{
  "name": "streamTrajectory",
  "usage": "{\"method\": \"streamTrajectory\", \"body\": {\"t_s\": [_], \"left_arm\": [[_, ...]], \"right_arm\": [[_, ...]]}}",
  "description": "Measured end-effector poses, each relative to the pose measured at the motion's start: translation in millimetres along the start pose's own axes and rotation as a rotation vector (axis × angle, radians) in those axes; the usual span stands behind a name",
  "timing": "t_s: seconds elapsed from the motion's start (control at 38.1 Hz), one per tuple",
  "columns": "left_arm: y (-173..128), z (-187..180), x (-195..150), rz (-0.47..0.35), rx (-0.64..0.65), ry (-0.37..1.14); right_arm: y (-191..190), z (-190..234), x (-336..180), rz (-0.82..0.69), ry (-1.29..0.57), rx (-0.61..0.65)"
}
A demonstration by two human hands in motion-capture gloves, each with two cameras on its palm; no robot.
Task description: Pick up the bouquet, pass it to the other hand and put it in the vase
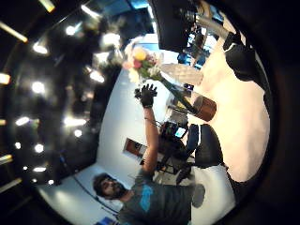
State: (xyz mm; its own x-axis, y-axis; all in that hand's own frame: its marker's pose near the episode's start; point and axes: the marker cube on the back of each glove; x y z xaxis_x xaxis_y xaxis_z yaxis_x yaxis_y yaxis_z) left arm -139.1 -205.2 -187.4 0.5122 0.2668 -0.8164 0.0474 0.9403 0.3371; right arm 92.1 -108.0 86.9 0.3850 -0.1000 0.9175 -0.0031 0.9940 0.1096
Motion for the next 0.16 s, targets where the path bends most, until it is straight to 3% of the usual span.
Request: {"method": "streamTrajectory", "body": {"t_s": [0.08,0.13,0.16], "left_arm": [[7,-9,9,-0.107,0.042,0.006],[8,-13,12,-0.075,0.065,0.008],[7,-15,12,-0.016,0.073,0.008]], "right_arm": [[0,2,-5,-0.009,-0.012,-0.001],[3,3,-14,0.029,-0.017,0.001],[4,4,-18,0.044,-0.022,0.002]]}}
